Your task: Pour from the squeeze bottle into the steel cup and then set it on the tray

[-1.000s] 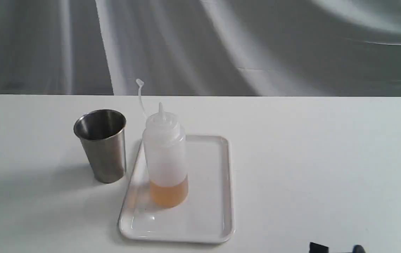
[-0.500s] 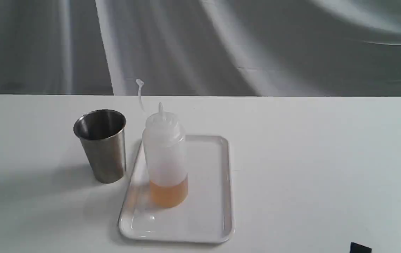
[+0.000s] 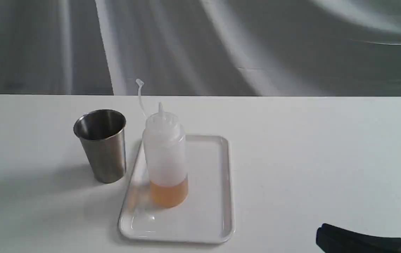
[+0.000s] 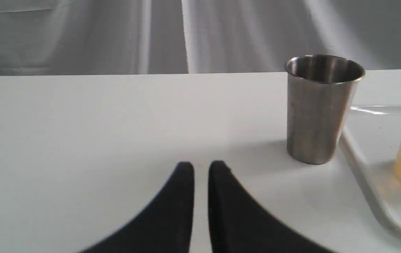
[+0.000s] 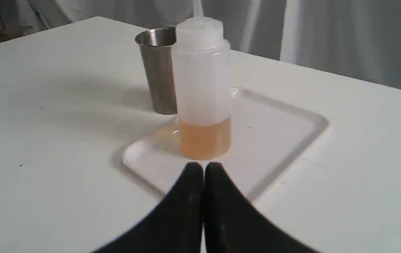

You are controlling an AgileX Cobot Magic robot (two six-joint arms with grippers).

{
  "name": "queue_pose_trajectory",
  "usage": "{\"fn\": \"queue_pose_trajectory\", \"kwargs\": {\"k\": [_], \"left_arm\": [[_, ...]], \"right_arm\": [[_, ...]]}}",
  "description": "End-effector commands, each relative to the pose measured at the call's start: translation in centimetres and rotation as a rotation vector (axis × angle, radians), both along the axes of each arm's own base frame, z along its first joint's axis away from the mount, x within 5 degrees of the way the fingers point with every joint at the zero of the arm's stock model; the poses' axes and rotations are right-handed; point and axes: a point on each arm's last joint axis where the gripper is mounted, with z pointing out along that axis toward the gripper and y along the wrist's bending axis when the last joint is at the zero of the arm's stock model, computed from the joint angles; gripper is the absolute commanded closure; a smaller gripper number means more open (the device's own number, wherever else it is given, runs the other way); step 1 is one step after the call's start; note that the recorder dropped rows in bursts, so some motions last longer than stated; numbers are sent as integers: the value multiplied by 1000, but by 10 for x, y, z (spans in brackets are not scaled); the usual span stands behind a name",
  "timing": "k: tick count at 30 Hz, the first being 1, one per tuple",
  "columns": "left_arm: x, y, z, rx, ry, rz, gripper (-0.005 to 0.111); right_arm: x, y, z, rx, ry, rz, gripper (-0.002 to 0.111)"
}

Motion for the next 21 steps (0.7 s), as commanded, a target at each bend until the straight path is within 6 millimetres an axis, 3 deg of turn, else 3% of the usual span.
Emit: {"fn": "queue_pose_trajectory", "kwargs": {"k": [1, 21], "left_arm": [[0, 0, -1, -5, -7, -8, 98], [0, 0, -1, -5, -7, -8, 98]], "right_arm": [[-4, -8, 2, 2, 5, -41, 108], [-16, -43, 34, 107, -244, -286, 108]]}}
